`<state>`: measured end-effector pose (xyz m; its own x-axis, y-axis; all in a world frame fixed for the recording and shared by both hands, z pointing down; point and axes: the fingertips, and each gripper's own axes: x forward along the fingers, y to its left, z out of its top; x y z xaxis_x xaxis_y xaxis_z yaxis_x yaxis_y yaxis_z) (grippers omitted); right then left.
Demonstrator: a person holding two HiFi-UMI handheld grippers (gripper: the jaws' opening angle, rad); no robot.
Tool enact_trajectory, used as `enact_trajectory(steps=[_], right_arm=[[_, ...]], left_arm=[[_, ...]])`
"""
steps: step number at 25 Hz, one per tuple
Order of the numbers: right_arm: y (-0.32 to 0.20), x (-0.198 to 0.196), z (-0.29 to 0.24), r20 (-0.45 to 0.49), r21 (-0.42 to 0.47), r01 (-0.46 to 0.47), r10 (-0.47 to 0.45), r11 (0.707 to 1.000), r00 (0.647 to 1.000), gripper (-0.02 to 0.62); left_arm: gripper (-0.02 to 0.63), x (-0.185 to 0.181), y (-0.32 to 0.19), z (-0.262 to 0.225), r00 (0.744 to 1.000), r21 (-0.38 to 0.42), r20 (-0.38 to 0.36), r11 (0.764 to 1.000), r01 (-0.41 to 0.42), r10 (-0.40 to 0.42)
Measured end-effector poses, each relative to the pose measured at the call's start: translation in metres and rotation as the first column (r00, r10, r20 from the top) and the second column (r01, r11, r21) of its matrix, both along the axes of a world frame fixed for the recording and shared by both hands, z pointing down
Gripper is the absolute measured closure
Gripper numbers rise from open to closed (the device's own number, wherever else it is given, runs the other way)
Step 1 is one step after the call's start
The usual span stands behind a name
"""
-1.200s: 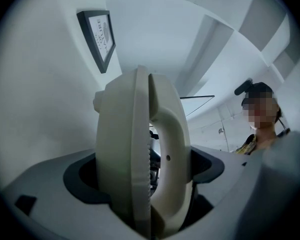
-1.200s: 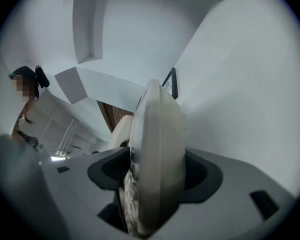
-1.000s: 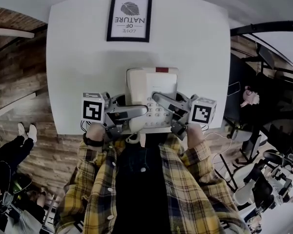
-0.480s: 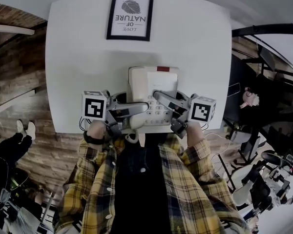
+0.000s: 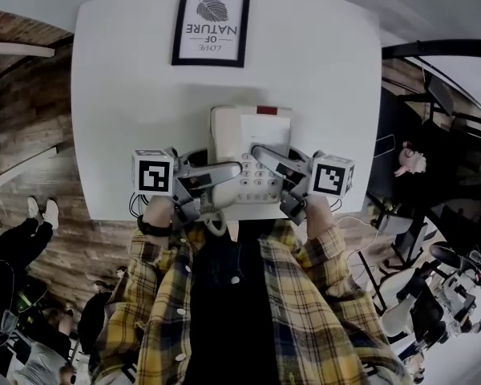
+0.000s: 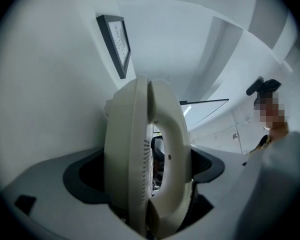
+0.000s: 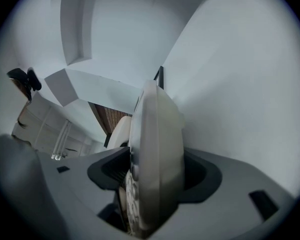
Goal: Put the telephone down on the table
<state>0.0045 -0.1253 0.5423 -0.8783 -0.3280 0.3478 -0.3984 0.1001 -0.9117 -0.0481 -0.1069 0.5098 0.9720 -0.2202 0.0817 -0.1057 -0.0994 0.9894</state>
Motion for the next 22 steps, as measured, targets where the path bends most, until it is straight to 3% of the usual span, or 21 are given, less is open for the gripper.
enact_trajectory(steps=[11, 17, 20, 22], right_arm=[[-0.006, 0.002, 0.002, -0.026, -0.027, 0.005, -0.006, 1.000, 1.000, 0.316], [-0.010, 0.009, 0.007, -0.090, -0.028, 0.013, -0.016, 1.000, 0.996, 0.316], [-0.014, 0.013, 0.004, -0.127, 0.013, 0.021, -0.019, 1.000, 0.992, 0.318], [-0.017, 0.013, 0.001, -0.118, 0.018, 0.030, -0.028, 0.999, 0.993, 0.318]], left_arm=[[0.161, -0.004, -0.008, 0.008, 0.996, 0.005, 0.093, 1.000, 0.016, -0.016], [0.161, -0.010, -0.011, 0.014, 0.976, 0.032, 0.217, 0.999, -0.006, -0.001], [0.161, -0.033, -0.017, 0.013, 0.957, 0.061, 0.283, 0.997, 0.041, -0.056], [0.161, -0.045, -0.023, 0.010, 0.956, 0.069, 0.281, 0.995, 0.070, -0.086]])
